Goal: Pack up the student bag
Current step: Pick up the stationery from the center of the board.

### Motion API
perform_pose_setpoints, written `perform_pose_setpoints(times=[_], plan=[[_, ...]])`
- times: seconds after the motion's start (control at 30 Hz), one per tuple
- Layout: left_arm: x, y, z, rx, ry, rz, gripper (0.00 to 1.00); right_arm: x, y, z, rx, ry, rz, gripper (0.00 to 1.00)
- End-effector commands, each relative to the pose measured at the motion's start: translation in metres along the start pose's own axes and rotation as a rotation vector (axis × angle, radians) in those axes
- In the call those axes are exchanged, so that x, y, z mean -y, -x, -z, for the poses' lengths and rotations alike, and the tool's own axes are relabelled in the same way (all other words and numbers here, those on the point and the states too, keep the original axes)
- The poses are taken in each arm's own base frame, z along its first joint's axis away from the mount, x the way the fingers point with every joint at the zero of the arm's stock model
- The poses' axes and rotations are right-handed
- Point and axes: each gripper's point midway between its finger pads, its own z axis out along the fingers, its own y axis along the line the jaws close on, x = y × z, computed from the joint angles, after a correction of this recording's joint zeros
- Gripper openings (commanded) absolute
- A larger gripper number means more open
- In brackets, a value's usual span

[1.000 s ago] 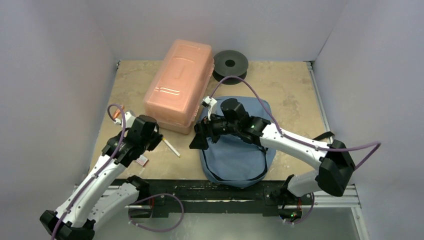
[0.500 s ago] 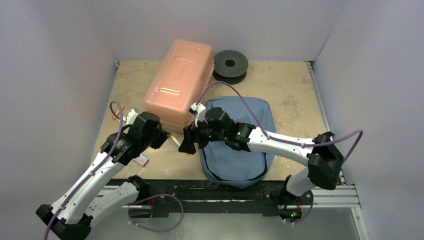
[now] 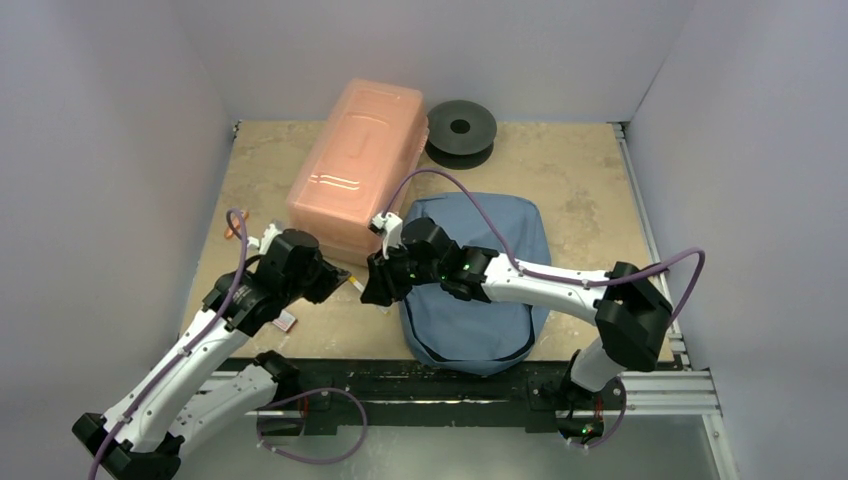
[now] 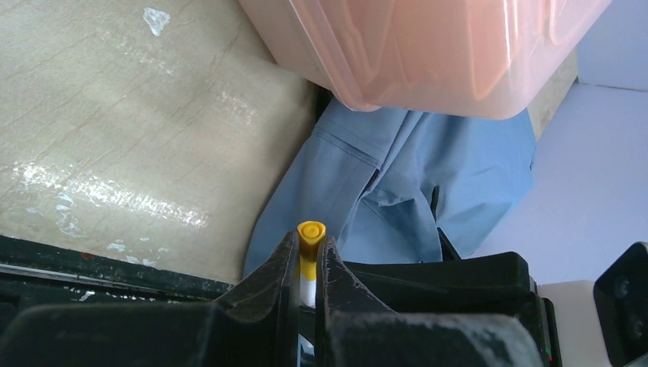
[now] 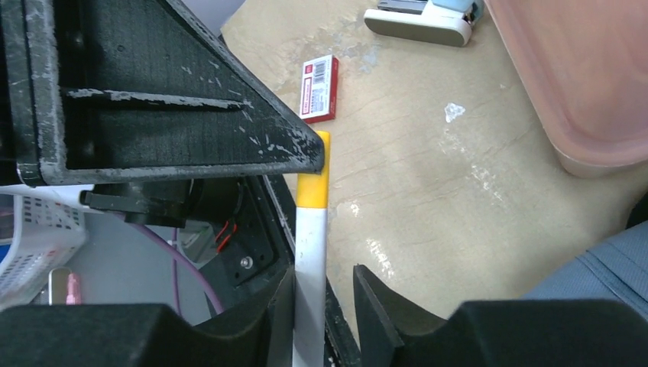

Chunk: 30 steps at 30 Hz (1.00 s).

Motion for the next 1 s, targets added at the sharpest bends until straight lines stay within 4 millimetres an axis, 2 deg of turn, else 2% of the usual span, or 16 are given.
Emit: perform_pose_setpoints(times=[0.0,0.07,0.13,0.17,0.2,0.23,0.27,0.3,0.37,0.43,0.57,0.67,0.83,0.97], plan=[[0.021,-0.006,0.010,-0.048,-0.088,0.008,0.00,-0.021,0.022,0.001,0.062,0.088,0.082,0.32],[0.021,-0.008,0.012,-0.060,-0.090,-0.003,0.00,-0.021,0.023,0.002,0.076,0.091,0.111,0.00],[0.024,-0.012,0.015,-0.081,-0.111,-0.021,0.00,-0.024,0.022,0.004,0.086,0.121,0.160,0.00],[0.027,-0.013,0.018,-0.096,-0.132,-0.042,0.03,-0.026,0.023,0.006,0.091,0.132,0.189,0.00],[0.029,-0.015,0.021,-0.111,-0.144,-0.069,0.21,-0.028,0.024,0.008,0.098,0.150,0.218,0.00],[0.030,-0.017,0.025,-0.128,-0.152,-0.101,0.42,-0.032,0.024,0.011,0.105,0.169,0.252,0.00],[0.031,-0.018,0.030,-0.142,-0.165,-0.150,0.54,-0.035,0.027,0.017,0.124,0.182,0.276,0.00],[0.032,-0.022,0.035,-0.173,-0.177,-0.172,0.60,-0.039,0.026,0.021,0.134,0.207,0.299,0.00],[0.030,-0.026,0.044,-0.214,-0.183,-0.214,0.64,-0.047,0.029,0.030,0.175,0.242,0.356,0.00],[0.025,-0.031,0.050,-0.256,-0.184,-0.234,0.63,-0.053,0.030,0.039,0.202,0.272,0.394,0.00],[0.018,-0.042,0.057,-0.323,-0.207,-0.263,0.49,-0.063,0.031,0.049,0.234,0.321,0.460,0.00],[0.021,-0.049,0.063,-0.365,-0.248,-0.292,0.41,-0.068,0.031,0.052,0.243,0.348,0.479,0.00],[0.028,-0.058,0.072,-0.422,-0.321,-0.341,0.38,-0.071,0.030,0.053,0.238,0.368,0.497,0.00],[0.022,-0.062,0.073,-0.451,-0.311,-0.366,0.30,-0.074,0.028,0.054,0.236,0.392,0.509,0.00]])
